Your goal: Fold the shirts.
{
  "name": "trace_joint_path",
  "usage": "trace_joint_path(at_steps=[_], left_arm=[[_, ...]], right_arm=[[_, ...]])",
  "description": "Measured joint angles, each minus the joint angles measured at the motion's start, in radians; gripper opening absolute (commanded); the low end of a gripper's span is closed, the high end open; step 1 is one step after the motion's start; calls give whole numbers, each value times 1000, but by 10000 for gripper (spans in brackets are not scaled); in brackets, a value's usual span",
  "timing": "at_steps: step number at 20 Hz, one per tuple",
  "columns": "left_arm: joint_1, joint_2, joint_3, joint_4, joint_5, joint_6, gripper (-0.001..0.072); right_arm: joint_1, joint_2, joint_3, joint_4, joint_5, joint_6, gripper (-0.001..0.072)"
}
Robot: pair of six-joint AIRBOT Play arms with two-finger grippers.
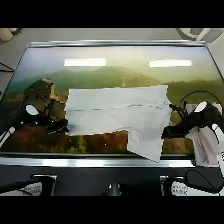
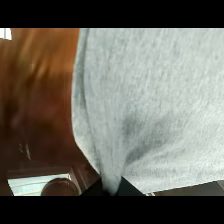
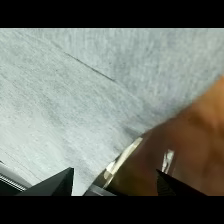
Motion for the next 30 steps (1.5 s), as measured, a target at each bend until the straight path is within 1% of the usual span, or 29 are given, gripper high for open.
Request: trace_joint_path(at_steps=[1,3,4,5,6,8,10,11,14,17,20,23,26,27,28,29,30], left_arm=[[0,2,0,-2,2,1,31],[-1,5,0,-4,0,2,31],[-1,5,0,-5,-1,3,31],[-1,5,0,-5,-1,3,31],[-1,6,0,-7,-2,3,31],[0,6,3,-8,-2,5,31],[-1,9,24,-8,-7,23,30],[-1,13,45,-8,-15,32,30],[-1,33,153,-8,-52,48,28],[-2,16,298,-2,-59,35,28],[-2,-81,464,6,-52,-2,29],[1,-232,640,10,-47,-55,30],[3,-371,772,2,-47,-92,30],[3,-411,801,-5,-47,-107,43],[3,-444,821,-13,-47,-123,188],[3,-475,836,-24,-47,-140,468],[4,-496,846,-37,-47,-154,669]], right_arm=[[0,2,-24,14,-14,-1,525],[-2,5,-62,43,-22,-3,399],[-1,6,-78,55,-36,-3,293],[-2,6,-91,62,-58,-3,125],[-1,5,-102,81,-85,-3,24],[0,12,-110,100,-120,-5,20],[0,37,-95,123,-158,-33,20],[-2,60,-77,143,-152,-51,19],[0,126,21,193,-147,-69,17],[1,124,163,236,-208,-52,17],[1,29,311,298,-310,-44,17],[2,-114,438,404,-407,-46,19],[10,-248,508,505,-468,-57,21],[18,-286,521,528,-489,-60,22],[31,-317,530,542,-506,-61,25],[45,-344,537,552,-521,-65,130],[61,-366,542,560,-534,-76,409]])
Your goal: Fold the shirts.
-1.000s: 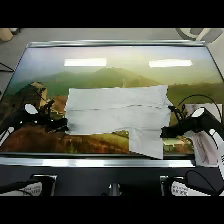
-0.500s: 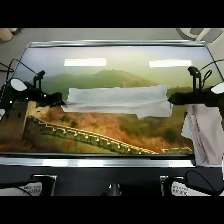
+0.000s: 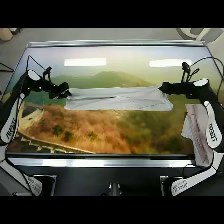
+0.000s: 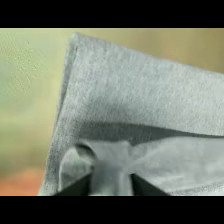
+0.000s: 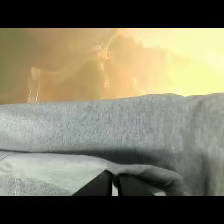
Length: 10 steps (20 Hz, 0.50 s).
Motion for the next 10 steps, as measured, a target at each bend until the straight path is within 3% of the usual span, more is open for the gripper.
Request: trace_joint_path(at_steps=[1,3,5,10], left_arm=[[2,-16,11,-14,-1,-11,677],[15,-31,41,-29,-15,-21,675],[38,-27,80,-35,-40,-19,672],[57,55,135,-43,-83,16,671]], right_arm=[[11,-14,5,7,-11,-18,603],[13,-23,22,-6,-18,-65,614],[-2,-13,47,-103,19,-93,714],[-43,-23,72,-375,140,-42,717]])
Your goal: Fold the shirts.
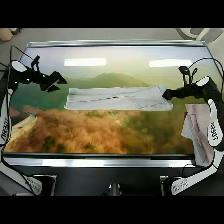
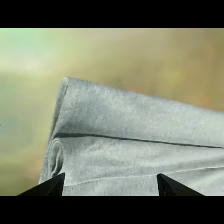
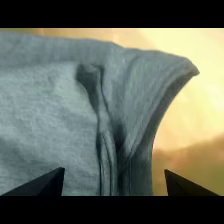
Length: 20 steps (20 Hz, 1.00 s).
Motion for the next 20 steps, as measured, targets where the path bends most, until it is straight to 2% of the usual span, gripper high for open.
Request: trace_joint_path(at_steps=[4,5,6,7,8,9,10,11,12,16,20], left_arm=[[-50,88,11,-4,-8,24,670],[-69,105,12,-3,-10,31,670],[-94,119,12,-3,-11,38,670],[-119,127,13,-4,-12,44,670],[-148,132,13,-4,-12,47,670],[-176,133,13,-4,-11,51,668],[-206,130,13,-4,-11,53,630],[-239,122,13,-4,-9,54,402],[-274,111,13,-4,-4,56,40],[-426,29,12,-4,51,48,31],[-571,-104,12,-56,201,-48,31]], right_arm=[[-9,-54,6,29,64,21,708],[-8,-65,7,68,73,21,691],[-6,-74,7,103,87,26,631],[-2,-81,7,130,98,34,499],[3,-86,7,143,108,43,164],[7,-91,6,148,116,52,19],[10,-94,5,157,131,68,21],[13,-90,5,180,137,70,21],[15,-82,6,209,138,74,21],[18,24,6,278,204,56,20],[20,200,6,297,319,46,21]])
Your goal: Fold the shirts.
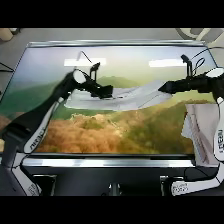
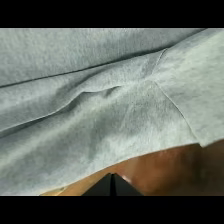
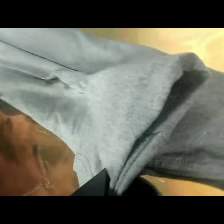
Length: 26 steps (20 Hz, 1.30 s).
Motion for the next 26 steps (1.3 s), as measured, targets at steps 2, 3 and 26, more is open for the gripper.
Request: trace_joint_path(at_steps=[2,3,26], left_arm=[[-48,-69,0,-119,83,-32,31],[-71,-101,0,-187,121,-43,30],[273,587,0,363,69,-122,29]], right_arm=[[0,97,0,6,58,0,21],[0,145,0,5,90,0,21],[518,-123,0,216,-323,-76,668]])
